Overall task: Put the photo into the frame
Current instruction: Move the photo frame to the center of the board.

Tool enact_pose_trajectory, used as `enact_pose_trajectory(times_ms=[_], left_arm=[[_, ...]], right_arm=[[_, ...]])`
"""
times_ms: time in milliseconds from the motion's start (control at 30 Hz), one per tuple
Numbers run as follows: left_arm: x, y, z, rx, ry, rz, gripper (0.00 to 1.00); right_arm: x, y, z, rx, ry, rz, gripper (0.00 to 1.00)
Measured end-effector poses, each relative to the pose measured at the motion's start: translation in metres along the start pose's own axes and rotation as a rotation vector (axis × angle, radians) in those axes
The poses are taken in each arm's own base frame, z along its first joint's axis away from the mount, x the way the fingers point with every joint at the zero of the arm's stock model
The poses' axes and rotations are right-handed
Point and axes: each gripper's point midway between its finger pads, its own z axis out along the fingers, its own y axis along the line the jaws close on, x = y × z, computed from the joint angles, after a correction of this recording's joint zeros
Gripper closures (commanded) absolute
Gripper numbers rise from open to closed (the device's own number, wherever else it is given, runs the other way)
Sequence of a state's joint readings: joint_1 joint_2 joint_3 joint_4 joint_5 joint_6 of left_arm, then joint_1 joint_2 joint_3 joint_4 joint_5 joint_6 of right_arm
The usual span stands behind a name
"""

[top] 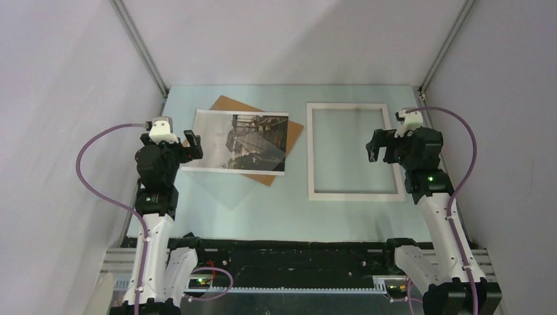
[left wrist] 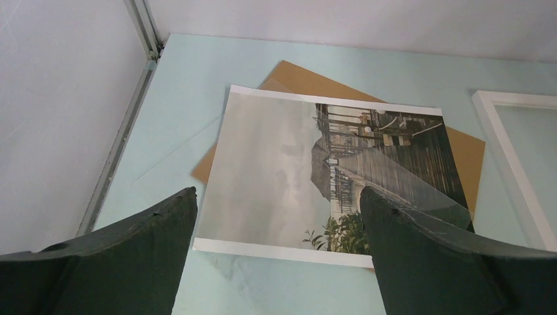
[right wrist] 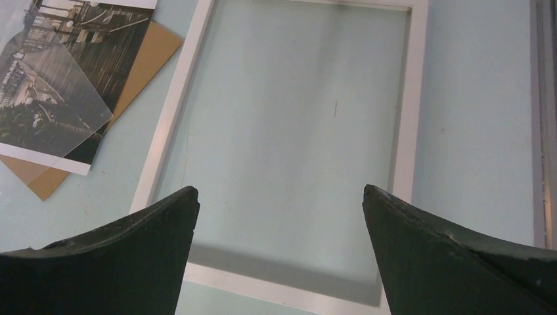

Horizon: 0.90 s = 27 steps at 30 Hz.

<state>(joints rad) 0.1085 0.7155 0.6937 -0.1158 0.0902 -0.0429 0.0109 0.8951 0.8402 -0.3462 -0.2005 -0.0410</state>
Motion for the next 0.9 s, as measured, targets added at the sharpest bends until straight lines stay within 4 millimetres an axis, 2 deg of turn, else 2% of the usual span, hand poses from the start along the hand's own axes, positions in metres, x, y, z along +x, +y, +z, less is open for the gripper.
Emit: enact_pose_trajectory(times_ms=[633,767,900], left_arm=[[0.0,0.0,0.0,0.0,0.0,0.001,0.02],[0.002,0.001,0.0,-0.003,0.007,0.0,0.02],[0.012,0.002,0.003,-0.003,0.051,0.008,0.02]], right_arm=[[0.0,0.004,0.0,-0.024,0.002,-0.037,0.0],[0.005,0.017,0.001,-0.074,0.017,-0.133,0.0],[0.024,0.042,0.0,-0.156,0.084,-0.282,0.0]])
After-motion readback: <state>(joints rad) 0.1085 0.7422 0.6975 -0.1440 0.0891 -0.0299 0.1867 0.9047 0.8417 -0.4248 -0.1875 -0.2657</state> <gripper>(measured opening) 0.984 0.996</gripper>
